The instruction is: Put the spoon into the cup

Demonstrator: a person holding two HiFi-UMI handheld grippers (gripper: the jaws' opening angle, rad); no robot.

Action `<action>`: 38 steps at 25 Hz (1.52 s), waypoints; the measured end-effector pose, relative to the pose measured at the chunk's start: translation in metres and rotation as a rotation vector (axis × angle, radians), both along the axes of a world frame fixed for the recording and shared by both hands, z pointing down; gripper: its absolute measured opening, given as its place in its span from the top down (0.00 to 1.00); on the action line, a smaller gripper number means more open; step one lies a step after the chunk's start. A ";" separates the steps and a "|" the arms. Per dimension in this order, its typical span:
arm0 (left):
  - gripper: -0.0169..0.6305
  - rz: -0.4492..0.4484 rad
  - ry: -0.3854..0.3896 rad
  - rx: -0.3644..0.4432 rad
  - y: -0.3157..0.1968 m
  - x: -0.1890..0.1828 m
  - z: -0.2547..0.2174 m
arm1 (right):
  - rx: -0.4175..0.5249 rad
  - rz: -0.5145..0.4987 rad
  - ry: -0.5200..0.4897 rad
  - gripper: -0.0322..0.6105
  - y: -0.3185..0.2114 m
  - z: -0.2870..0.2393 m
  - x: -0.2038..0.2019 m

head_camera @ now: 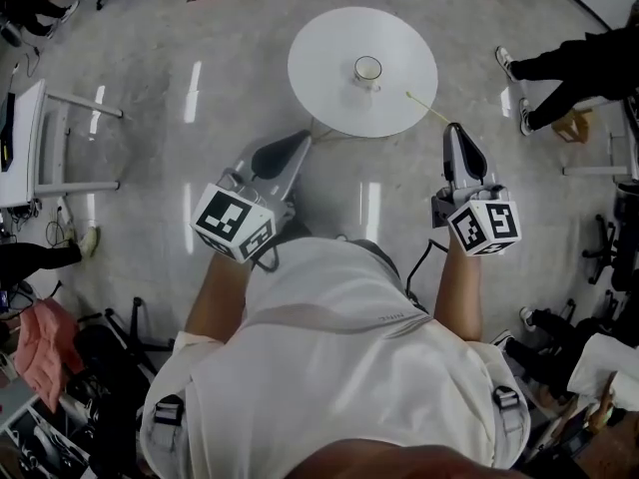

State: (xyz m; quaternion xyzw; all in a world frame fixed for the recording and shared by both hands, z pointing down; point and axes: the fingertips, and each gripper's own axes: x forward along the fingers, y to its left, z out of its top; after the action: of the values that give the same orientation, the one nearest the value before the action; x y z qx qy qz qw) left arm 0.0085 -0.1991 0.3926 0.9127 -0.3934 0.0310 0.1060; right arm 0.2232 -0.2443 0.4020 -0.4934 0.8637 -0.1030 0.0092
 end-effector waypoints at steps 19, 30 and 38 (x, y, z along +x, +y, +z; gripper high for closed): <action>0.97 0.193 0.028 -0.065 -0.225 -0.097 0.022 | -0.202 0.181 0.220 0.93 -0.187 0.076 -0.094; 0.97 0.102 -0.005 -0.162 -0.244 -0.062 0.056 | -0.385 0.087 0.277 0.93 -0.258 0.194 -0.076; 0.97 0.010 -0.024 -0.193 -0.236 -0.071 0.067 | -0.463 0.045 0.331 0.93 -0.286 0.263 -0.089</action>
State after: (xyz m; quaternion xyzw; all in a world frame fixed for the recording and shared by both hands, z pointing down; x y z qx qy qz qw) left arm -0.0627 -0.4350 0.4596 0.8997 -0.3854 0.0803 0.1884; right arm 0.1346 -0.5298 0.6650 -0.5115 0.7957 -0.2154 -0.2425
